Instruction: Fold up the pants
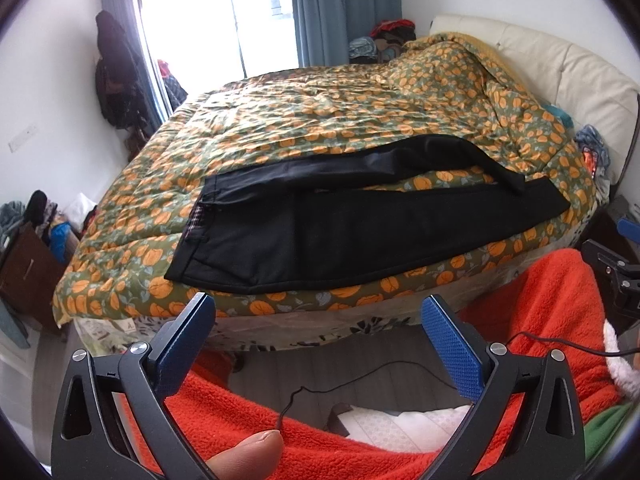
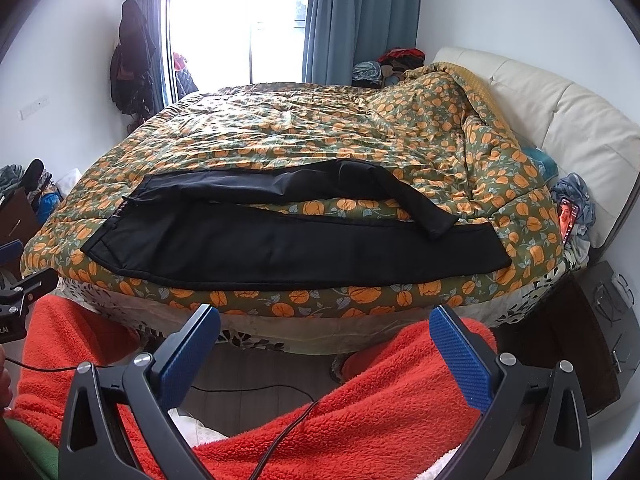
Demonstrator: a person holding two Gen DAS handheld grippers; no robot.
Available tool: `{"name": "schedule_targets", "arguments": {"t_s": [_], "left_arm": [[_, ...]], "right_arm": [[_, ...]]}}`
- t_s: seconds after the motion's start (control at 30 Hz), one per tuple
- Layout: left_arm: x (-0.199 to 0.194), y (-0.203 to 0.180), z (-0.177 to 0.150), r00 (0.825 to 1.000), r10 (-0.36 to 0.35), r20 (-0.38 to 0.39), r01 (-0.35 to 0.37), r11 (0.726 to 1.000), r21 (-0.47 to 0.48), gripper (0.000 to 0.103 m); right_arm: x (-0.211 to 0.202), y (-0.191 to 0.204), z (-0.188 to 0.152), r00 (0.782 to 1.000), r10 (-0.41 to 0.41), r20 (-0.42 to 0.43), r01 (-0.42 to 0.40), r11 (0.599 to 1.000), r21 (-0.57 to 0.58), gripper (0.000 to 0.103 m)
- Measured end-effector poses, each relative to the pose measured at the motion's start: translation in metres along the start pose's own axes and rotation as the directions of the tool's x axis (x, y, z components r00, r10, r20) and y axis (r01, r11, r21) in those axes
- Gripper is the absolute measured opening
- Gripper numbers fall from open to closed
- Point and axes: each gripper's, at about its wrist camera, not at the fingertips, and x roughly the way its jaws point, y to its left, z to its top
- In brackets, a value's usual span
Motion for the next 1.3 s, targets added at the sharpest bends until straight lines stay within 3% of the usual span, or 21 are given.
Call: {"name": "schedule_targets", "arguments": {"t_s": [1.3], "left_arm": [[0.0001,-0.0008,0.0011,1.0,0.002,-0.002,-0.002,1.0,0.003,0.103]], "right_arm": [[0.0049,0.0033,-0.0015,1.0,0.009,-0.019,-0.008,1.0,0.008,0.103]]}}
